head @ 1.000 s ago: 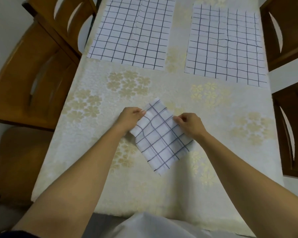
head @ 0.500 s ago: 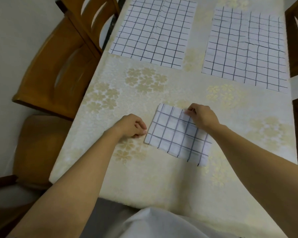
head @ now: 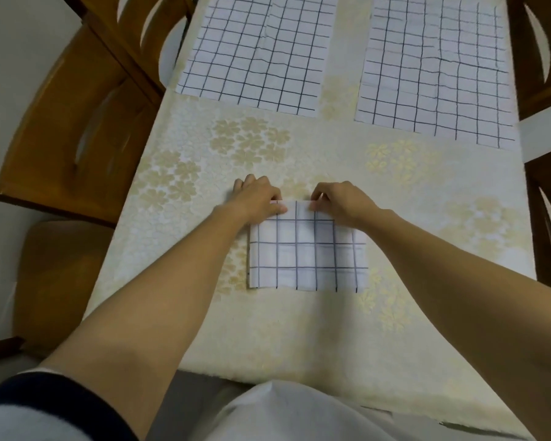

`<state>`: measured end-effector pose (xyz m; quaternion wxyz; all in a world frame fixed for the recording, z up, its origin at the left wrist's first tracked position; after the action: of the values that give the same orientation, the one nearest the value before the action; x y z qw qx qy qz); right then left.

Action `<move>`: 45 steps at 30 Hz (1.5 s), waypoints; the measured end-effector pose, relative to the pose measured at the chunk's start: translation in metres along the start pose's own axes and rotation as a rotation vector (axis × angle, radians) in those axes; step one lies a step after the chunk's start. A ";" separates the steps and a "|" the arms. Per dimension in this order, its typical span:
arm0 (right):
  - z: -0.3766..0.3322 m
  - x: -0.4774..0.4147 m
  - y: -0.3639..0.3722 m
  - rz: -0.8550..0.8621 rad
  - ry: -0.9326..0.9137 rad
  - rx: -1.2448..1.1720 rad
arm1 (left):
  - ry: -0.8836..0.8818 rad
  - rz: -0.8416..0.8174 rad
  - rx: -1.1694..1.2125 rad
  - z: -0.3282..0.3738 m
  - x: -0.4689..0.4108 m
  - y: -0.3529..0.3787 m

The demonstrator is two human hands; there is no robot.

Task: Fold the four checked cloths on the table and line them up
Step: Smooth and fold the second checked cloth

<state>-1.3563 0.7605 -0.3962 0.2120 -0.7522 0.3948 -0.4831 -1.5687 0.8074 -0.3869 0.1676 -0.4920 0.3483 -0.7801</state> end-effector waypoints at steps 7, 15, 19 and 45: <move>0.042 0.023 -0.004 0.079 0.074 -0.152 | 0.015 0.067 0.076 -0.017 0.000 0.006; 0.028 0.042 0.013 0.559 0.079 0.040 | -0.070 0.580 0.091 0.010 0.026 0.035; -0.032 0.041 0.053 0.627 -0.080 -0.059 | 0.089 0.539 0.040 0.066 0.029 0.066; -0.025 0.039 0.086 0.343 0.150 0.115 | -0.023 0.382 -0.102 0.053 0.024 0.086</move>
<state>-1.4036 0.6793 -0.4233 0.3039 -0.6224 0.5036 -0.5164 -1.5404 0.7129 -0.4176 0.2916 -0.4338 0.4722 -0.7097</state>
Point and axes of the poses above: each hand's wrist, its own x-axis away from the middle knuckle, its own y-axis out of the palm, z = x × y, the point moved 1 cm from there along -x, towards the middle knuckle, and after that the axes turned 11 degrees about -z, right-handed, at the moved point
